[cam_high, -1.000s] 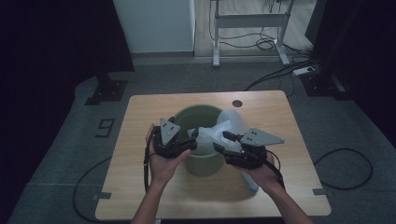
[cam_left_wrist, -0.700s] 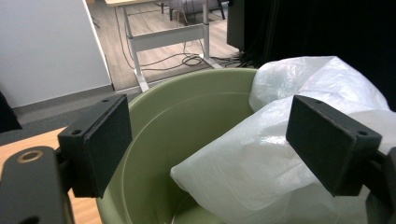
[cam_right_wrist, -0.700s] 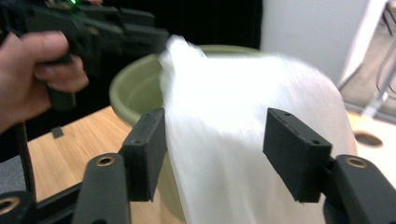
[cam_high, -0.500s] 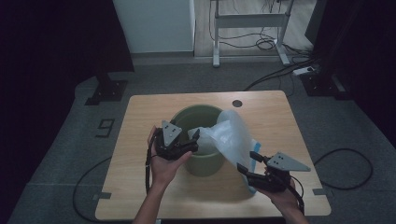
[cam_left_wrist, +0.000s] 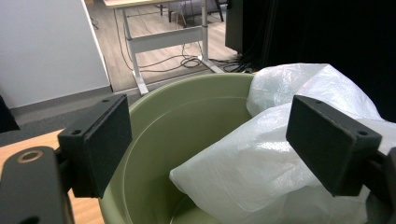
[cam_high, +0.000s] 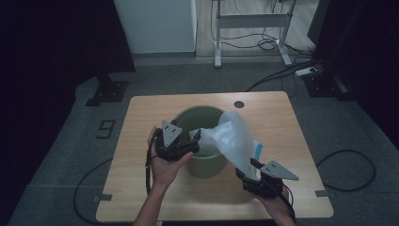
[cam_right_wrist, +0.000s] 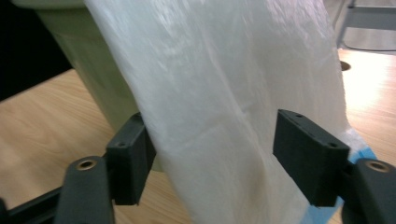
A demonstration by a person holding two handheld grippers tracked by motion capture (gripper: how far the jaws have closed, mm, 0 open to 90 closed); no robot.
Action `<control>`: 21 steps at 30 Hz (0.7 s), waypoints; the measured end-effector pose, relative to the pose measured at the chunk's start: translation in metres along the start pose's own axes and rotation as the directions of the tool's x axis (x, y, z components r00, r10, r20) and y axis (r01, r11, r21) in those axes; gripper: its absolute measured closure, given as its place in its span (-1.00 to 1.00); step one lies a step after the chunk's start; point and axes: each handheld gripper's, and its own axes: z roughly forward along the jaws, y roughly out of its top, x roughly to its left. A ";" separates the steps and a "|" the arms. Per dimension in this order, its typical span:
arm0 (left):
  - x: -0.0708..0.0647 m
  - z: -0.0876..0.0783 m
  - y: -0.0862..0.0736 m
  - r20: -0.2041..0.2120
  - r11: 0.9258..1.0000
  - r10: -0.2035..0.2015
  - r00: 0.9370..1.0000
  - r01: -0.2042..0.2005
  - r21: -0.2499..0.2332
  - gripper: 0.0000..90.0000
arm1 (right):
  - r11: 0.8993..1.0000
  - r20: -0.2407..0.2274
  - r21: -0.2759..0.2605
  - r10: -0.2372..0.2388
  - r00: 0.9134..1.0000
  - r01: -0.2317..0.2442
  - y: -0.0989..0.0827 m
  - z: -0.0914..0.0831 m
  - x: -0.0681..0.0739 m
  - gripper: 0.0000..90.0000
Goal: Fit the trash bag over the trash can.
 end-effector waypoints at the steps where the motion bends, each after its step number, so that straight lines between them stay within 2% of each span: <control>1: 0.000 0.000 0.000 0.000 1.000 -0.002 1.000 0.002 -0.001 -0.69 | 1.000 0.018 0.005 0.002 1.000 -0.002 -0.003 0.002 0.000 -0.18; 2: 0.000 0.000 0.000 0.001 1.000 -0.003 1.000 0.003 -0.001 -0.69 | 1.000 0.030 0.012 0.002 1.000 -0.002 -0.004 0.003 -0.001 -0.10; 6: 0.000 -0.002 0.000 0.002 1.000 0.000 1.000 0.000 -0.004 -0.69 | 0.998 0.076 0.055 -0.005 0.997 0.001 -0.012 0.008 -0.008 0.63; 8: 0.000 -0.002 0.001 0.000 1.000 0.002 1.000 -0.002 -0.004 -0.69 | 0.998 0.104 0.054 -0.019 0.994 0.013 -0.012 0.007 -0.011 0.87; 10: 0.000 -0.002 0.002 0.003 1.000 0.003 1.000 -0.003 -0.007 -0.69 | 0.998 0.138 0.036 -0.047 0.989 0.042 -0.006 0.003 -0.014 0.96; 12: -0.001 -0.003 0.003 0.004 1.000 0.005 1.000 -0.005 -0.010 -0.69 | 0.996 0.174 0.004 -0.089 0.981 0.090 0.007 -0.004 -0.016 0.97; 17: -0.003 -0.004 0.006 0.011 1.000 0.012 1.000 -0.012 -0.013 -0.69 | 0.981 0.201 -0.066 -0.168 0.965 0.184 0.046 -0.019 -0.019 0.98; 21: -0.006 -0.005 0.007 0.020 1.000 0.019 1.000 -0.018 -0.019 -0.69 | 0.972 0.173 -0.128 -0.171 0.970 0.195 0.078 -0.028 -0.018 0.98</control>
